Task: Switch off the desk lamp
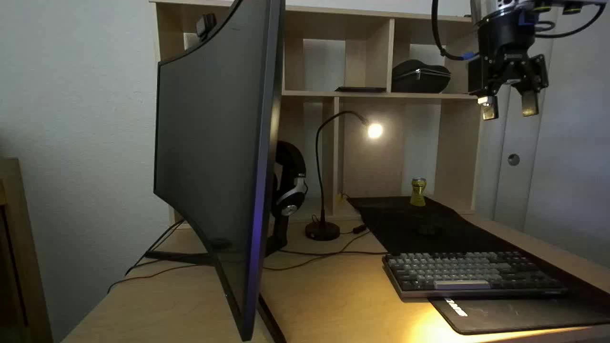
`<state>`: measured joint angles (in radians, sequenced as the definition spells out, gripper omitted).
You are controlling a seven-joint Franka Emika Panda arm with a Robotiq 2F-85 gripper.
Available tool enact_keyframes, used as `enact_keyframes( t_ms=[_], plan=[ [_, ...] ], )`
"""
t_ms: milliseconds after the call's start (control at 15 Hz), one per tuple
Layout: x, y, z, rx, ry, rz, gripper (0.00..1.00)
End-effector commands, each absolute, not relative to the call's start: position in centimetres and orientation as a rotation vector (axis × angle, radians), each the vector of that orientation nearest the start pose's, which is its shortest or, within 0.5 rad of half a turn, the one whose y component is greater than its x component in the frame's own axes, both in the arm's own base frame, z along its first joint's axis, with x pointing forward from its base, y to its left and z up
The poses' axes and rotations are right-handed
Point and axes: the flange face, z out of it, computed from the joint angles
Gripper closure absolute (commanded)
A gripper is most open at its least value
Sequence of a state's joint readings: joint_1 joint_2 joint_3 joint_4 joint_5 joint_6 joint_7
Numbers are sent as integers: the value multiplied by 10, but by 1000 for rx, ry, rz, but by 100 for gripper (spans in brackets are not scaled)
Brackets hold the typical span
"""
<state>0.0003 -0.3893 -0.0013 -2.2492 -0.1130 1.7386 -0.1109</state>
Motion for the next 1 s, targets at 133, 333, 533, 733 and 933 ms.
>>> enact_keyframes(
  t_ms=[133,333,533,733,933],
  plan=[
    [423,-11,510,-3230,-219,208,0],
    [423,-11,510,-3230,-219,208,0],
    [424,11,535,-3143,-185,170,0],
    [427,59,599,-2926,-214,82,0],
    [430,81,666,-2745,-146,-16,0]
  ],
)
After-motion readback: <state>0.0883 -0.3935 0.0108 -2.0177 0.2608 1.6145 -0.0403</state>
